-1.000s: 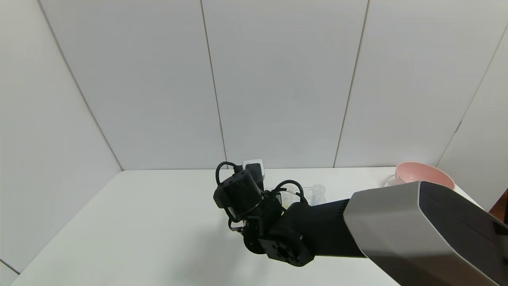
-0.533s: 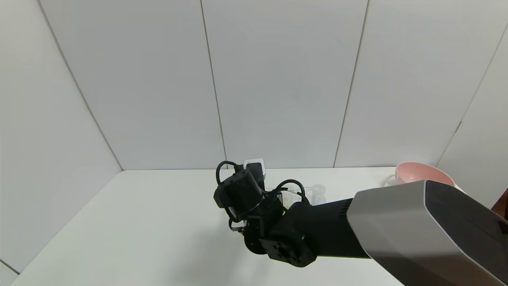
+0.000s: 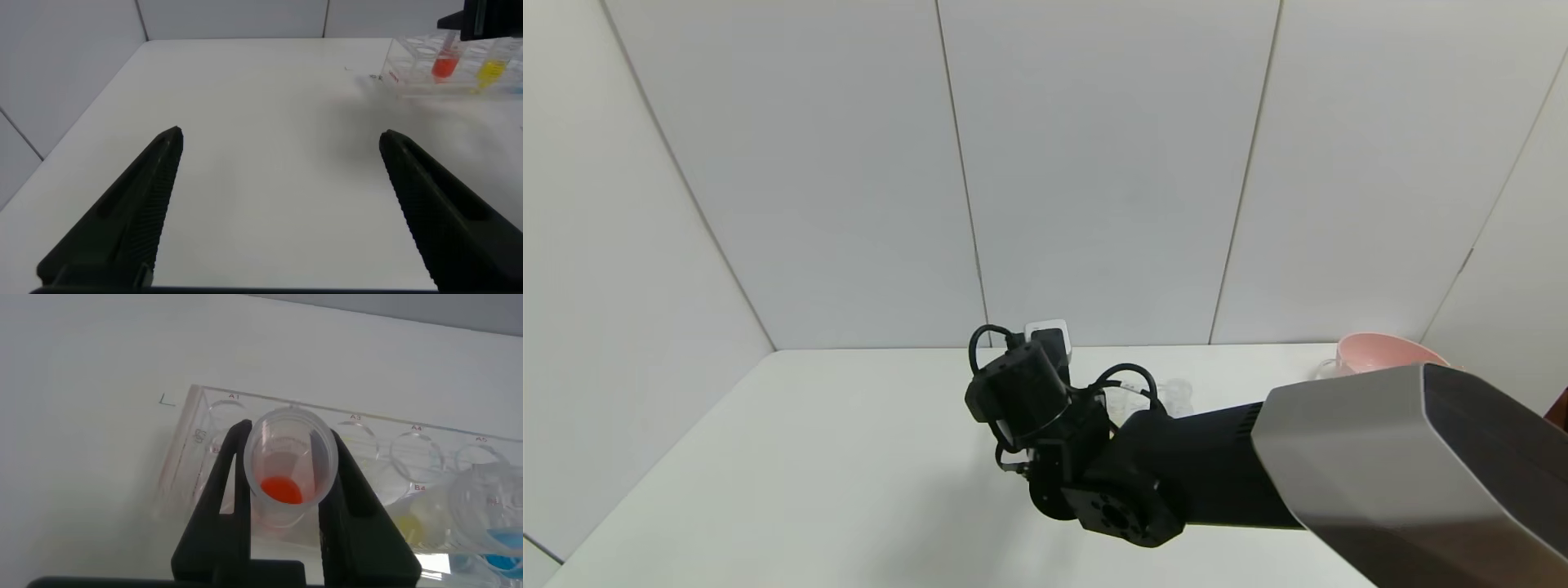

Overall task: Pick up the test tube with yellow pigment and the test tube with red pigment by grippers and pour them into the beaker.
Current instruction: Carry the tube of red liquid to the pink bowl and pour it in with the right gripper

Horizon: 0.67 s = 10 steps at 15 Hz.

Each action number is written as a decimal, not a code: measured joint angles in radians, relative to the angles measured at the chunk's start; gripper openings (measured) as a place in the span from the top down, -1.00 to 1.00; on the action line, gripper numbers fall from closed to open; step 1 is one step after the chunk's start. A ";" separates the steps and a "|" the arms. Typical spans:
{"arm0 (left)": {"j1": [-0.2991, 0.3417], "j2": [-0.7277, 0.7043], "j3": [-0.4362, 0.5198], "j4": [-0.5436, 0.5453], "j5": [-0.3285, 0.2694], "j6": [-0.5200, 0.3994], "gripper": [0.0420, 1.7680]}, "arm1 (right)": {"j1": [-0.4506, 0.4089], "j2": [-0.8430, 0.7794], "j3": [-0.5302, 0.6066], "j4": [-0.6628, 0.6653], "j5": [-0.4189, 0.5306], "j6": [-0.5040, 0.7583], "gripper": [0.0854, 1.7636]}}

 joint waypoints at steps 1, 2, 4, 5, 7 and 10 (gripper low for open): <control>0.000 0.000 0.000 0.000 0.000 0.000 -0.94 | -0.001 -0.013 0.003 0.000 0.004 -0.020 0.47; 0.000 0.000 0.000 0.000 0.000 0.000 -0.94 | -0.003 -0.028 0.004 0.000 0.008 -0.045 0.47; 0.000 0.000 0.000 0.000 0.000 0.000 -0.94 | -0.006 -0.058 0.006 0.002 0.044 -0.080 0.47; 0.000 0.000 0.000 0.000 0.000 0.000 -0.94 | -0.006 -0.073 0.006 0.003 0.054 -0.100 0.47; 0.000 0.000 0.000 0.000 0.000 0.000 -0.94 | -0.006 -0.100 0.006 0.004 0.079 -0.132 0.47; 0.000 0.000 0.000 0.000 0.000 0.000 -0.94 | -0.003 -0.125 0.008 0.005 0.092 -0.140 0.47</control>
